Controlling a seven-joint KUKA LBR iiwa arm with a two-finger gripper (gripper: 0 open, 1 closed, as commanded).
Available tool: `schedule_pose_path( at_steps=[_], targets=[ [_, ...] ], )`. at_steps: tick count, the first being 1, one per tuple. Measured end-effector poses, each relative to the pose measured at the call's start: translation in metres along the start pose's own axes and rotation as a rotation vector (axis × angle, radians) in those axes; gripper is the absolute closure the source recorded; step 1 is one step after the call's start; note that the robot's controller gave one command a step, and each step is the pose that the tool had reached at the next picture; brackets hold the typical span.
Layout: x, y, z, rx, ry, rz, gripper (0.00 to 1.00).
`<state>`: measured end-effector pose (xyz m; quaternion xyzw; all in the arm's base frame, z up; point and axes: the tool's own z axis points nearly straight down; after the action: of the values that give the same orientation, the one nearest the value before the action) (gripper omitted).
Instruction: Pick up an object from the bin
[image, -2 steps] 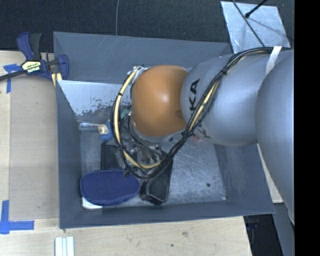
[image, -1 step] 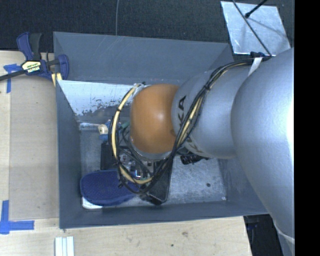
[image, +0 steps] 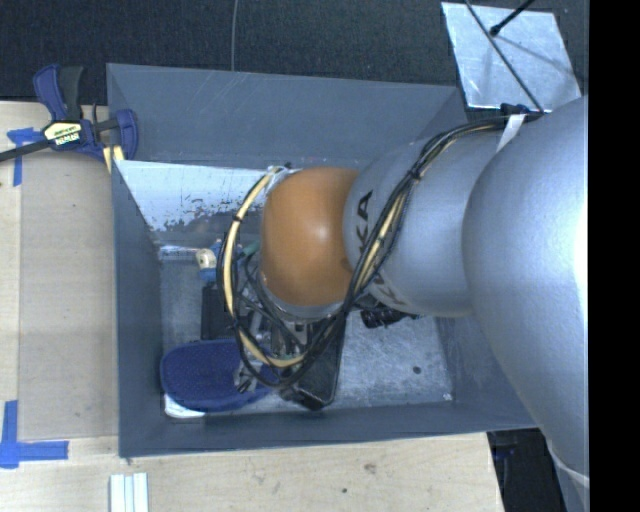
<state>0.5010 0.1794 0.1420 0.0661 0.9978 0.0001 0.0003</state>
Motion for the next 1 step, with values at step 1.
schedule_pose_path(
  at_steps=[1],
  targets=[
    [-0.0042,0.0086,-0.0384,-0.002,-0.006,-0.184,0.0]
  ],
)
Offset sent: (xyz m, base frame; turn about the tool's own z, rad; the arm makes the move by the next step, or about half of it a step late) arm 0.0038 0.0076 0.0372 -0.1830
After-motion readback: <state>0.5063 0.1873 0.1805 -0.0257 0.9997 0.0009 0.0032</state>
